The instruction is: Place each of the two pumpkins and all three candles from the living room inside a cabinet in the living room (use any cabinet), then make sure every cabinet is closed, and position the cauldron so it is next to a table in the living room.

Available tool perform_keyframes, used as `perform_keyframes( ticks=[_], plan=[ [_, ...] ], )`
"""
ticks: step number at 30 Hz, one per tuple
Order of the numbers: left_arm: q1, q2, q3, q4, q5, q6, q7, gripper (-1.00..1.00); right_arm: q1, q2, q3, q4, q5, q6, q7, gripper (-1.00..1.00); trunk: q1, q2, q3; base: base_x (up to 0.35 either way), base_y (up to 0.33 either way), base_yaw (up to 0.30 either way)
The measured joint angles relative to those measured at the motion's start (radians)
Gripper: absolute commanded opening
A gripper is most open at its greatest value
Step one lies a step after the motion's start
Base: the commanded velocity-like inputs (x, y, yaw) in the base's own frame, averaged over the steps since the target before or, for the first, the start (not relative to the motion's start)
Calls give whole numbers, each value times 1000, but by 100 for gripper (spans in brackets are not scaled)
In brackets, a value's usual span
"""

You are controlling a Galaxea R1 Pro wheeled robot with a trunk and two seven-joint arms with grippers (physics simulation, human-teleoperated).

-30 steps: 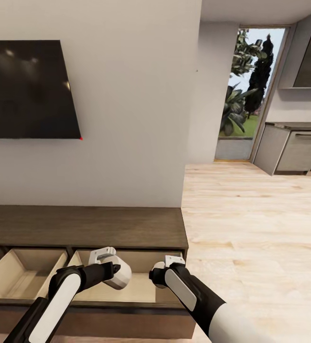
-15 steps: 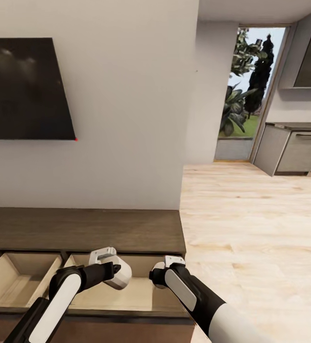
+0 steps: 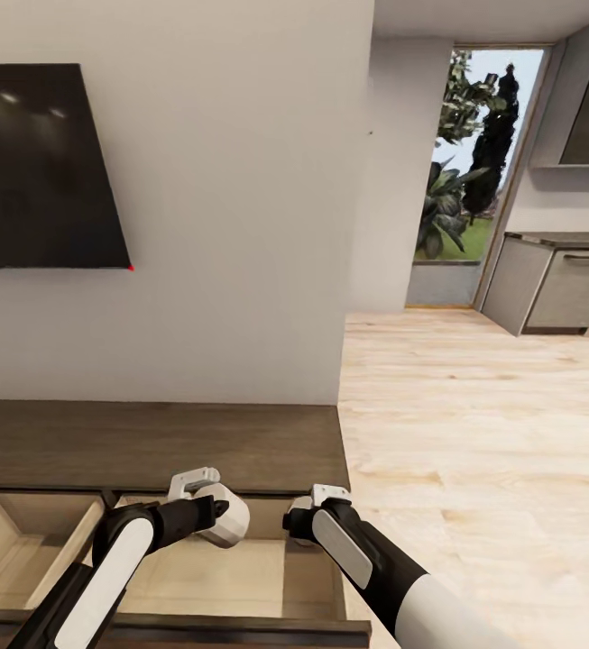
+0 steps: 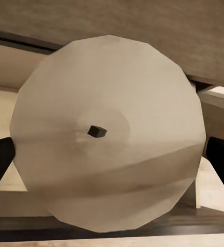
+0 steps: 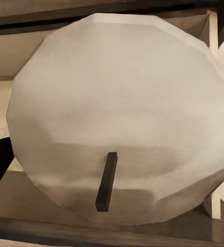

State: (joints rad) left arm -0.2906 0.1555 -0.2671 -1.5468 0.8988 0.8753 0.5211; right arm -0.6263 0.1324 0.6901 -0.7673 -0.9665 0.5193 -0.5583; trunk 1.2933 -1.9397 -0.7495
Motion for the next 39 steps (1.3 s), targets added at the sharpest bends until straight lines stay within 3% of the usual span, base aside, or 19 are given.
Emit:
perform_keyframes(
  ticks=[7, 20, 39],
  plan=[
    [0, 0, 0, 0, -1, 1, 0, -100, 0, 0, 0, 0, 0, 0, 0, -100, 0, 0, 0, 203, 7, 0],
    [0, -1, 0, 0, 1, -1, -1, -100, 0, 0, 0, 2, 0, 0, 0, -100, 0, 0, 0, 17, 0, 0],
    [0, -1, -1, 1, -1, -1, 0, -100, 0, 4, 6, 22, -6, 43, -1, -100, 73, -133, -60, 0, 0, 0]
  ],
)
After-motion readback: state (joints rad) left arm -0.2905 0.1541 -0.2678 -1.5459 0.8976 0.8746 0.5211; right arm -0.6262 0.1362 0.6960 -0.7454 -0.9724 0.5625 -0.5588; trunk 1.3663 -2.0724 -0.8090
